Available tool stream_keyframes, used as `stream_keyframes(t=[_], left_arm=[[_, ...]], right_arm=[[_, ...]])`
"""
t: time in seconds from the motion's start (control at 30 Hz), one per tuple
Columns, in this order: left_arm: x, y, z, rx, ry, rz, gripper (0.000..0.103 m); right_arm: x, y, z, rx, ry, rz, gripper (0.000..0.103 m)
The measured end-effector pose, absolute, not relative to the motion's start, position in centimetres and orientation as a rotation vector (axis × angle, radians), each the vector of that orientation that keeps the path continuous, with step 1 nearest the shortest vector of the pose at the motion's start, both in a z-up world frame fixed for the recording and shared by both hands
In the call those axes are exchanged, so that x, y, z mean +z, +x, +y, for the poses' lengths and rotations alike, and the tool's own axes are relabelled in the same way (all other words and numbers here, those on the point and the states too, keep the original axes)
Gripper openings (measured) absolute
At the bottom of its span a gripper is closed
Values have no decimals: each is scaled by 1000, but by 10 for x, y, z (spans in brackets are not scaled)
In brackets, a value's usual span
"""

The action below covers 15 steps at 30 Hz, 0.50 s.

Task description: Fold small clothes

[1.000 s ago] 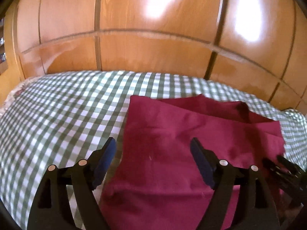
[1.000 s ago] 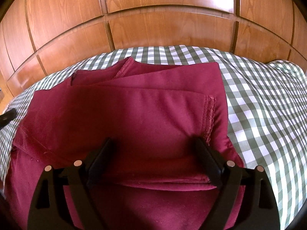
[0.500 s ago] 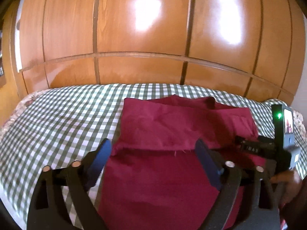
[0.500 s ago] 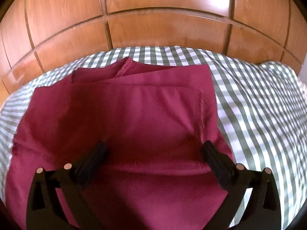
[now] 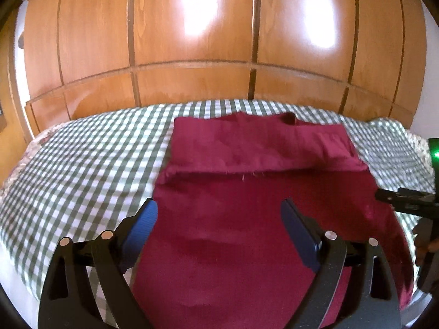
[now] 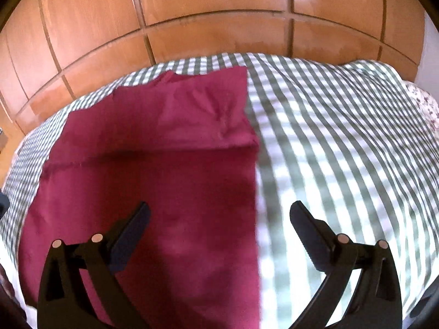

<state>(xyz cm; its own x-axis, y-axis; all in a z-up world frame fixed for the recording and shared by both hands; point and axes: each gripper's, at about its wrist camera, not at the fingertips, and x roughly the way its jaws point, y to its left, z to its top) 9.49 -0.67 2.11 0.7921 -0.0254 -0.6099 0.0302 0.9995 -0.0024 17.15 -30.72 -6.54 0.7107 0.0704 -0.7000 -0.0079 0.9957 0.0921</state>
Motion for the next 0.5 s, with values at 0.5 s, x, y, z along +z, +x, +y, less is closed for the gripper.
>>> stream_keyframes(t=[0.5], left_arm=[[-9, 76, -3, -21, 83, 752, 90]], right_arm=[[-98, 77, -323, 169, 122, 882, 101]])
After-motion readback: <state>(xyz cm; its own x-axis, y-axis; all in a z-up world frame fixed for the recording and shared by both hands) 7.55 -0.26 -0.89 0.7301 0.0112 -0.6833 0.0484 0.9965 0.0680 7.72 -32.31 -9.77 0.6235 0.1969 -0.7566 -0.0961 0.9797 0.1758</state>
